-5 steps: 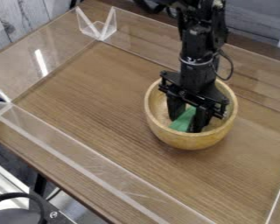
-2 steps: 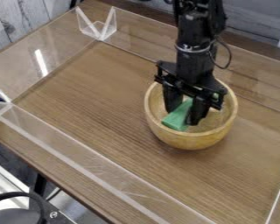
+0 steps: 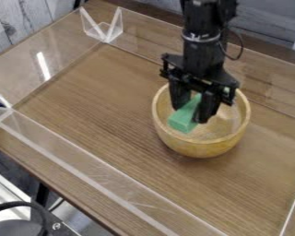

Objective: Remove the green block from inside the brown bowl and put it on the table

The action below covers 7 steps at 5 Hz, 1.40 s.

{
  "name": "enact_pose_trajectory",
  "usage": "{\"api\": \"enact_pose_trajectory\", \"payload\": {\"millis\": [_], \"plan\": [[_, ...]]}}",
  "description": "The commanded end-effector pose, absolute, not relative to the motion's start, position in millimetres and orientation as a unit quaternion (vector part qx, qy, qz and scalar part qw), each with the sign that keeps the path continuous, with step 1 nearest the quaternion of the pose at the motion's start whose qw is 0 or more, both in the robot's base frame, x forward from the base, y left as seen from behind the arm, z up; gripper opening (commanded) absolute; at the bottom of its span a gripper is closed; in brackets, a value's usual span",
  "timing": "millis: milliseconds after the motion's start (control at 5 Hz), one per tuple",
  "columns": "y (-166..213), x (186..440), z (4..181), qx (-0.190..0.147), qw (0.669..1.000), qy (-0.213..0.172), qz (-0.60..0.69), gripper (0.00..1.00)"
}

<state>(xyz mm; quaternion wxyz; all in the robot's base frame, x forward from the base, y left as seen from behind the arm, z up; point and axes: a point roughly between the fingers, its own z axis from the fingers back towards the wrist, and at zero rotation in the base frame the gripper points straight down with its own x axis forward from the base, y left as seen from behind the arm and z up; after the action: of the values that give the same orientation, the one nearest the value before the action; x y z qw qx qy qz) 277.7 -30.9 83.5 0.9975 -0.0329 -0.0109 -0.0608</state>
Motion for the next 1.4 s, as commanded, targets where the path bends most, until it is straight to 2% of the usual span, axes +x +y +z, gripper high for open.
{"api": "enact_pose_trajectory", "payload": {"millis": [0,200,600,800,1200], "plan": [[-23,288,120.3,-0.033,0.996,-0.066,-0.052,0.0],[-6,289,132.2,-0.028,0.996,-0.076,-0.032,0.0],[59,285,125.7,-0.013,0.997,-0.071,0.019,0.0],[83,286,115.0,-0.005,0.997,-0.066,0.027,0.0],[96,283,75.6,0.006,0.999,-0.035,0.031,0.0]]}}
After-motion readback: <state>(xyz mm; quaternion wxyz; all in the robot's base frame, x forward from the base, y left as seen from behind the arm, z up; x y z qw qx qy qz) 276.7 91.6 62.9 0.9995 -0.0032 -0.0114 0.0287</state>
